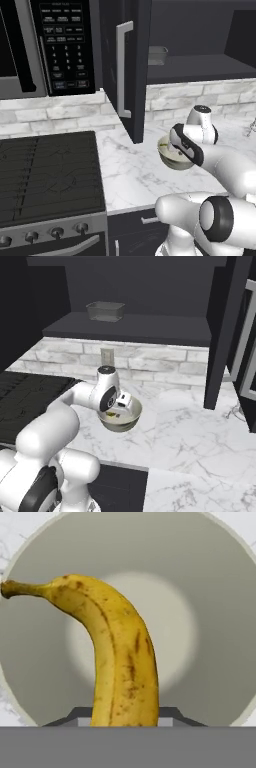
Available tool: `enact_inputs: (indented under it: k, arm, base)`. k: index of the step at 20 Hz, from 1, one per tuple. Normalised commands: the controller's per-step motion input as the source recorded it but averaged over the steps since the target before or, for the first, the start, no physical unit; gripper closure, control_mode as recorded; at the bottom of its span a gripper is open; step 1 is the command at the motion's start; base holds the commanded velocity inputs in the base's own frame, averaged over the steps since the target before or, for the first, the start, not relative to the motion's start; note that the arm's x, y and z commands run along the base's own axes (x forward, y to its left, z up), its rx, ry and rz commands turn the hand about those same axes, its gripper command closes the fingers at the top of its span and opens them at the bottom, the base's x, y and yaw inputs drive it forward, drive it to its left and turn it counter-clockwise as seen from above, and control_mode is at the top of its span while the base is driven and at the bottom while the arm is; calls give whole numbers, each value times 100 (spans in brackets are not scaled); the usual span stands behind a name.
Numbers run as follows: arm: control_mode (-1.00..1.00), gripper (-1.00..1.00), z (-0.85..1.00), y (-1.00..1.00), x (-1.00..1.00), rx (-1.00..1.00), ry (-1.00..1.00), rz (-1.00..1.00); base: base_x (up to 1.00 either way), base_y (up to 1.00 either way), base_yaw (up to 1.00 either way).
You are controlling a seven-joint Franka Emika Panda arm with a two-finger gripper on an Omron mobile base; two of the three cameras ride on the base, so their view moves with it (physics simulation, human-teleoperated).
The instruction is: Pick the banana from the cabinet and place it in the bowl. Then pick the bowl and place it in the sink. Then turn on the sink facuet.
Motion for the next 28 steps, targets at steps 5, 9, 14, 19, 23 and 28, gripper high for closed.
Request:
enact_inputs:
  k: [5, 9, 14, 19, 23, 28]
  arm:
    - [-100, -100, -24, 0, 0, 0, 3, 0]
    - [-100, -100, -27, 0, 0, 0, 3, 0]
    - [-100, -100, -15, 0, 0, 0, 1, 0]
    - [-100, -100, 31, 0, -7, 0, 0, 0]
    - [-100, -100, 67, 11, -18, -2, 0, 0]
    - [-100, -100, 36, 49, -6, -5, 2, 5]
  base:
    - [0, 0, 0]
    - [0, 0, 0]
    - [0, 0, 0]
    - [0, 0, 0]
    - [0, 0, 0]
    - [0, 0, 0]
